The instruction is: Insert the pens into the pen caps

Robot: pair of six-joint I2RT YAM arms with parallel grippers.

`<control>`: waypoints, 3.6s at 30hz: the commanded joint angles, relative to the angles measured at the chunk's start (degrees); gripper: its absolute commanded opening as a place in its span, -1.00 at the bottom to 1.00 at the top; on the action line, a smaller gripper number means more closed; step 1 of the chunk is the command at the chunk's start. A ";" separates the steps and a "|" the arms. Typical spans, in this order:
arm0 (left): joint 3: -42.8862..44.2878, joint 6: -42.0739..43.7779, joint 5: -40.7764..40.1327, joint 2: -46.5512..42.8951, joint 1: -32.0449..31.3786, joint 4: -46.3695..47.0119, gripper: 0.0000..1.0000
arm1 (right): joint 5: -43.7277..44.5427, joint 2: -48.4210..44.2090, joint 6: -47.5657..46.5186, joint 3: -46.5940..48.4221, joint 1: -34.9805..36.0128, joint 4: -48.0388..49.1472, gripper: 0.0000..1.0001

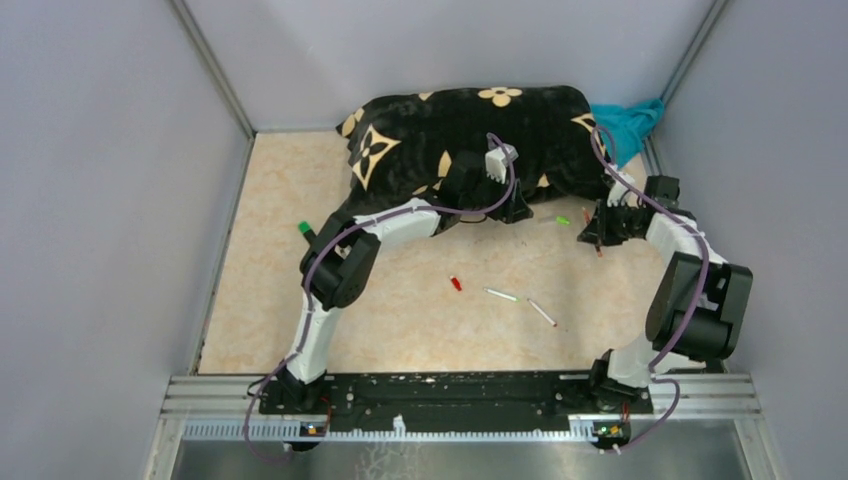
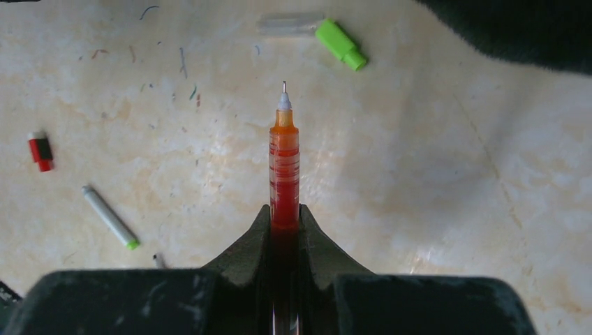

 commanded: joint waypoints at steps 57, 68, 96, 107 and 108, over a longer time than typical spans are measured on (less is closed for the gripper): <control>-33.86 -12.48 -11.94 -31.85 3.58 2.70 0.23 | 9.31 20.97 -4.80 12.55 15.16 16.27 -1.00; -34.56 -12.31 -11.22 -31.95 3.58 3.10 0.23 | 4.88 21.06 -9.23 12.66 18.07 10.60 -1.00; -15.85 46.40 16.03 -16.17 6.24 -17.78 0.43 | 3.25 8.08 -5.47 9.71 22.44 3.27 -1.00; 1.28 62.81 11.04 -1.93 5.69 -26.55 0.24 | -3.63 -5.24 -7.46 0.49 13.23 -3.08 -1.00; 2.51 63.48 11.03 -0.74 5.49 -27.10 0.23 | -3.86 -6.29 -7.36 -0.18 12.59 -3.04 -1.00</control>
